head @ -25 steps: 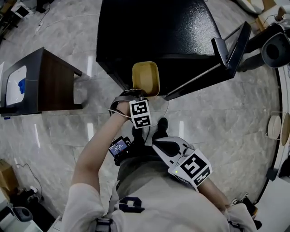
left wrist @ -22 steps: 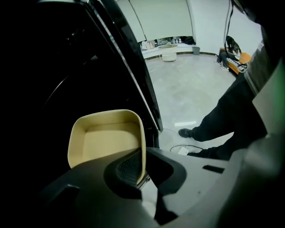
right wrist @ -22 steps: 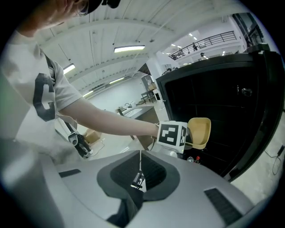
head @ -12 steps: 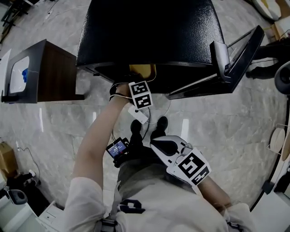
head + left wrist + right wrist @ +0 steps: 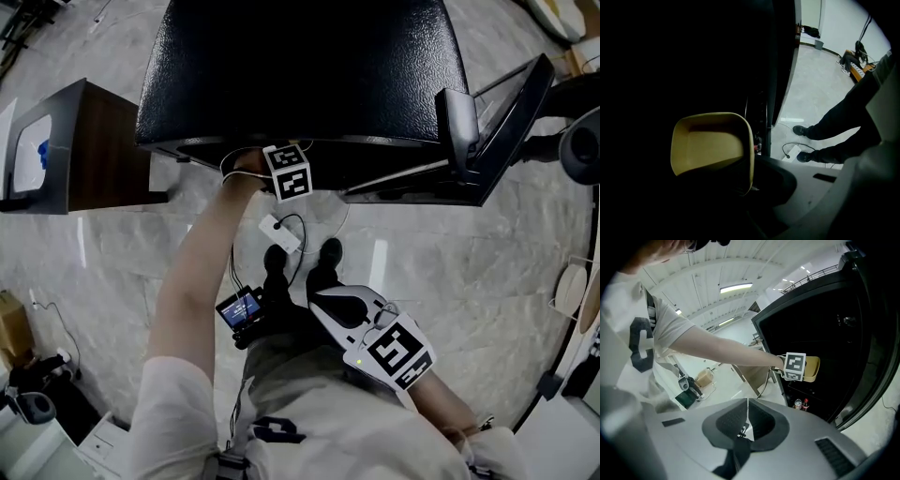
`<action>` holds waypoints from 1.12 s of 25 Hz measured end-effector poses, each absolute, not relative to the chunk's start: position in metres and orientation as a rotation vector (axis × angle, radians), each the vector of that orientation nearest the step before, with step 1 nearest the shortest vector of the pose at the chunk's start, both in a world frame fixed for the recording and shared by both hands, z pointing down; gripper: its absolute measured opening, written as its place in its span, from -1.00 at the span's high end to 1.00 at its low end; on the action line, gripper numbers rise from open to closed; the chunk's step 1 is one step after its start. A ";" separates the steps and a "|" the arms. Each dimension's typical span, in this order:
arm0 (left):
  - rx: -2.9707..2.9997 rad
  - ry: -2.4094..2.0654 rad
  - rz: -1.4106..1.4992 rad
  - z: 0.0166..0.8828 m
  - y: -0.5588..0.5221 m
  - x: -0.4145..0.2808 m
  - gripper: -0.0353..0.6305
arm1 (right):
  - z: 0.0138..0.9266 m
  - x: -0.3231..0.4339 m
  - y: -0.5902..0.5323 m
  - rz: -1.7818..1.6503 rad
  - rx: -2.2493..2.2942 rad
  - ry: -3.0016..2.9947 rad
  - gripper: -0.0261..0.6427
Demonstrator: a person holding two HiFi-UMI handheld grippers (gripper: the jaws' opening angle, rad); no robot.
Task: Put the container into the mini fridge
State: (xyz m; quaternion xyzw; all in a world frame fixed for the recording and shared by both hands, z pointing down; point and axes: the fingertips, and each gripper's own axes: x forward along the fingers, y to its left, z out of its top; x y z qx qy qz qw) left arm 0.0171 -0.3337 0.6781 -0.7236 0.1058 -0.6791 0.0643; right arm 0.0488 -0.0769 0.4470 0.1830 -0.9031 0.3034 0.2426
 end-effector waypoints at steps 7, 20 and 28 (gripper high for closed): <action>-2.138 0.369 -2.088 0.678 -0.366 0.012 0.74 | 0.453 0.054 -0.078 0.858 0.531 -2.445 0.83; -2.053 0.415 -2.089 0.677 -0.376 0.006 0.30 | 0.454 0.053 -0.077 0.880 0.576 -2.444 0.83; -2.139 0.518 -1.926 0.644 -0.365 0.024 0.08 | 0.448 0.048 -0.075 0.858 0.582 -2.457 0.83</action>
